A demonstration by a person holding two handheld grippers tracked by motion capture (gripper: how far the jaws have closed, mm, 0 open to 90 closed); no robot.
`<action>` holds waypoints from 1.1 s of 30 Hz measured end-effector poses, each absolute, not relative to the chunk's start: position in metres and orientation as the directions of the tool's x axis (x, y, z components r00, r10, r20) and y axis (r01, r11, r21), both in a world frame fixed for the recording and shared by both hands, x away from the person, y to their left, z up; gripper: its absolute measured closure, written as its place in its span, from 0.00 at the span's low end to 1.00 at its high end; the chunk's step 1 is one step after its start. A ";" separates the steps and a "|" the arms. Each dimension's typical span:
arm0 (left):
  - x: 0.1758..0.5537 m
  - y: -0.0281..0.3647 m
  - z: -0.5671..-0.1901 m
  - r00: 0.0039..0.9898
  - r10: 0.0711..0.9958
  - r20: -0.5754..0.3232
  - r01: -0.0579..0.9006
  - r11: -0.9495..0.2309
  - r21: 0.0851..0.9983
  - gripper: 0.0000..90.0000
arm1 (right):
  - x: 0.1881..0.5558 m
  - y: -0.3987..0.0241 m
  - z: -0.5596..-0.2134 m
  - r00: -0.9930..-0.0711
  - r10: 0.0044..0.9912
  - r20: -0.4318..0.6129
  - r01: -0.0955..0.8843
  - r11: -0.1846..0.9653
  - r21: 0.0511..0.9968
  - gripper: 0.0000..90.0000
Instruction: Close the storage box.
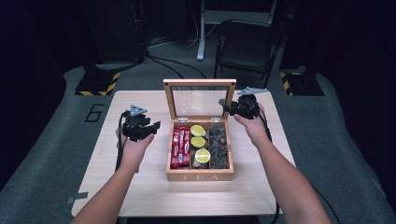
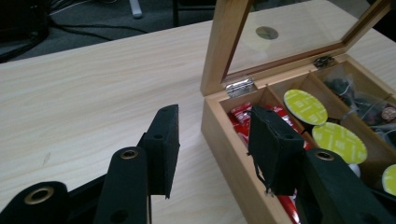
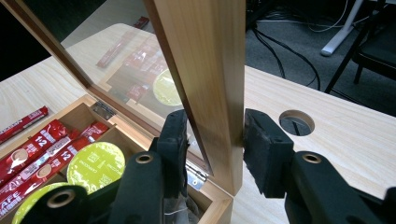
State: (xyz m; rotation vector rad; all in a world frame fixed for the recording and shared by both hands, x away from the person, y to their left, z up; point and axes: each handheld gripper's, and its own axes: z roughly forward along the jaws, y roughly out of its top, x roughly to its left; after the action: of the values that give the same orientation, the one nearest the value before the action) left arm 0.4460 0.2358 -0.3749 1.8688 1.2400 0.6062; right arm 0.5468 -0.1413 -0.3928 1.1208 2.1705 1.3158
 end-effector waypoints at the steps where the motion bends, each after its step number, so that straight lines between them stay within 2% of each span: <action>1: 0.447 0.234 -0.372 0.411 0.911 -0.037 0.533 -0.206 0.821 0.60 | 0.546 -0.142 -0.393 -0.619 0.780 0.089 0.439 0.250 0.863 0.67; 20: 0.461 0.206 -0.318 0.464 0.885 -0.021 0.449 -0.215 0.867 0.61 | 0.533 -0.145 -0.394 -0.632 0.769 0.097 0.433 0.246 0.867 0.66; 27: 0.457 0.199 -0.310 0.476 0.879 0.021 0.407 -0.242 0.881 0.67 | 0.529 -0.146 -0.396 -0.642 0.762 0.084 0.420 0.258 0.870 0.65; 29: 0.456 0.202 -0.311 0.487 0.874 0.003 0.408 -0.230 0.884 0.70 | 0.527 -0.147 -0.397 -0.649 0.756 0.081 0.415 0.263 0.871 0.65; 33: 0.454 0.201 -0.313 0.498 0.867 0.003 0.412 -0.240 0.879 0.69 | 0.523 -0.148 -0.400 -0.649 0.756 0.086 0.415 0.257 0.873 0.64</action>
State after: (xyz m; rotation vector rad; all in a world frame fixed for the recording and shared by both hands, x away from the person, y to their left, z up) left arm 0.4535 0.2006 -0.3127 1.8465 1.0660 0.6388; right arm 0.5229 -0.1478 -0.3998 1.0718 2.1846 1.3493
